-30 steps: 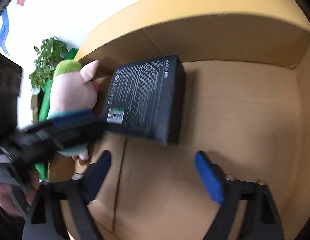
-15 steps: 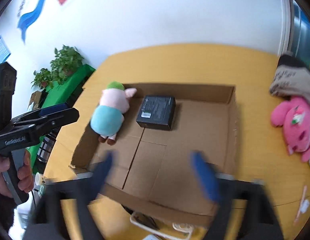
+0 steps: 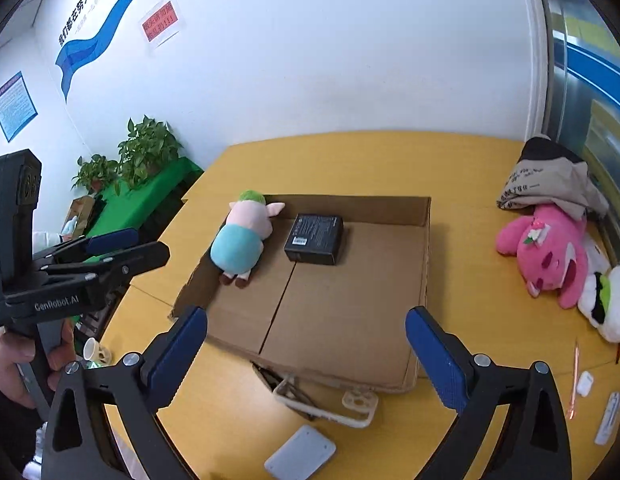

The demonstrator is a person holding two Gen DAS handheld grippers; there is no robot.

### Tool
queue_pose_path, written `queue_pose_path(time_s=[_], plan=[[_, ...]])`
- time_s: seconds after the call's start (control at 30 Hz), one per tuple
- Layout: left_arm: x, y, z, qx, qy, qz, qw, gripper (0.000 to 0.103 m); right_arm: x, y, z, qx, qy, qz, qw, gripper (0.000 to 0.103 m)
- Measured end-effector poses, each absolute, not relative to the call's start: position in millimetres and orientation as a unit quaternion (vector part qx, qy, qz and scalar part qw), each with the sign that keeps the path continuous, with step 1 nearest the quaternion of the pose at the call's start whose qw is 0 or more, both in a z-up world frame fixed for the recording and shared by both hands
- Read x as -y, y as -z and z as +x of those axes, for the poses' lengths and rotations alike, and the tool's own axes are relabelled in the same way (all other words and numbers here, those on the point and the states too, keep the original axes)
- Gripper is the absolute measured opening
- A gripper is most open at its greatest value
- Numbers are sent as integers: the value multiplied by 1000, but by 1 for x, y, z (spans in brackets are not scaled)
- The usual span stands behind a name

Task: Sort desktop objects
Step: 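Lift both tools out of the cardboard box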

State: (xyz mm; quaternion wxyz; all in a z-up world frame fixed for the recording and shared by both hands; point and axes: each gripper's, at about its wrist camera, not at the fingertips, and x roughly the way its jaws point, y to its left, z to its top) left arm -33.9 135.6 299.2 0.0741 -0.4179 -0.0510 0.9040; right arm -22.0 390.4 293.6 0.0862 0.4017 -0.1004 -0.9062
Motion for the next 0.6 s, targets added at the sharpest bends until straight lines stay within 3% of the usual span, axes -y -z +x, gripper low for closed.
queue_pose_path(time_s=[0.6], plan=[[-166, -307, 12, 53, -904, -410, 108, 82, -386, -307, 16, 78, 912, 392, 91, 101]])
